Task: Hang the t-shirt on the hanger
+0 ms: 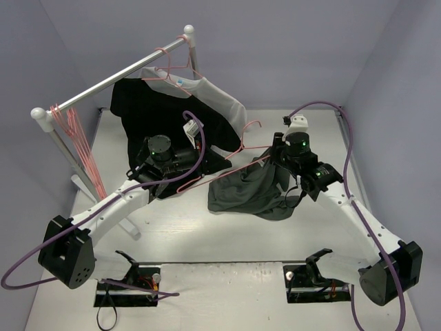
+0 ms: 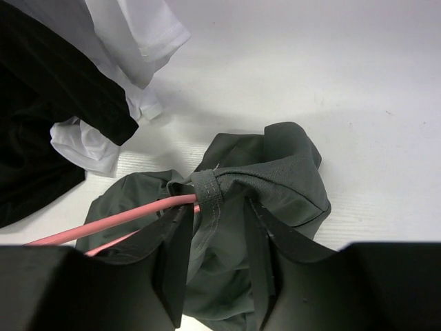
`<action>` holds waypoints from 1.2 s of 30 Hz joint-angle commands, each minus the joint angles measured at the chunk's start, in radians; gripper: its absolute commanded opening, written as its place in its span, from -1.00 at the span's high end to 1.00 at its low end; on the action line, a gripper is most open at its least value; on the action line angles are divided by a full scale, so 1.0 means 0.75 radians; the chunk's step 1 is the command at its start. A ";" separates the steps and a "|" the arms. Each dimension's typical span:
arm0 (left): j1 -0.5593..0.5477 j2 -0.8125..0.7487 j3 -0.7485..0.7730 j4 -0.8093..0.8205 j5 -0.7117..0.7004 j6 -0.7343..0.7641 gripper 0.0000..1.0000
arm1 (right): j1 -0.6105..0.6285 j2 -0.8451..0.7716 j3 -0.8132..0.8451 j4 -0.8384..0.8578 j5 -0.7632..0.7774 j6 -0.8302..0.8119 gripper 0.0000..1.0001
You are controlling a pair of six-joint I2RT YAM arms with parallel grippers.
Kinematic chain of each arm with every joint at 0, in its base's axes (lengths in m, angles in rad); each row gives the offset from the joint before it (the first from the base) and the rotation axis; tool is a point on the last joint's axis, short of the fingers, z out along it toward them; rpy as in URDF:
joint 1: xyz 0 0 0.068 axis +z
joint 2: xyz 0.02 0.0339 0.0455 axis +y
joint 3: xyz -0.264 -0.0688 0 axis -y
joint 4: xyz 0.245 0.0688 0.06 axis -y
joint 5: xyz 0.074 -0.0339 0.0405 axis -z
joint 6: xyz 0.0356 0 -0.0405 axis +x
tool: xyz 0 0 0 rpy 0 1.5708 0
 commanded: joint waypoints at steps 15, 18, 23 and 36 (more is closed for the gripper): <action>-0.008 0.015 0.119 0.194 0.026 -0.057 1.00 | -0.003 0.022 0.098 0.098 -0.063 -0.190 1.00; -0.006 0.043 0.146 0.257 0.040 -0.106 1.00 | -0.001 0.007 0.196 0.093 -0.217 -0.272 1.00; -0.004 0.105 0.274 0.360 0.078 -0.209 1.00 | -0.001 0.005 0.389 0.061 -0.434 -0.424 1.00; 0.012 0.252 0.560 0.818 0.127 -0.617 1.00 | 0.006 0.078 0.744 0.042 -0.875 -0.489 1.00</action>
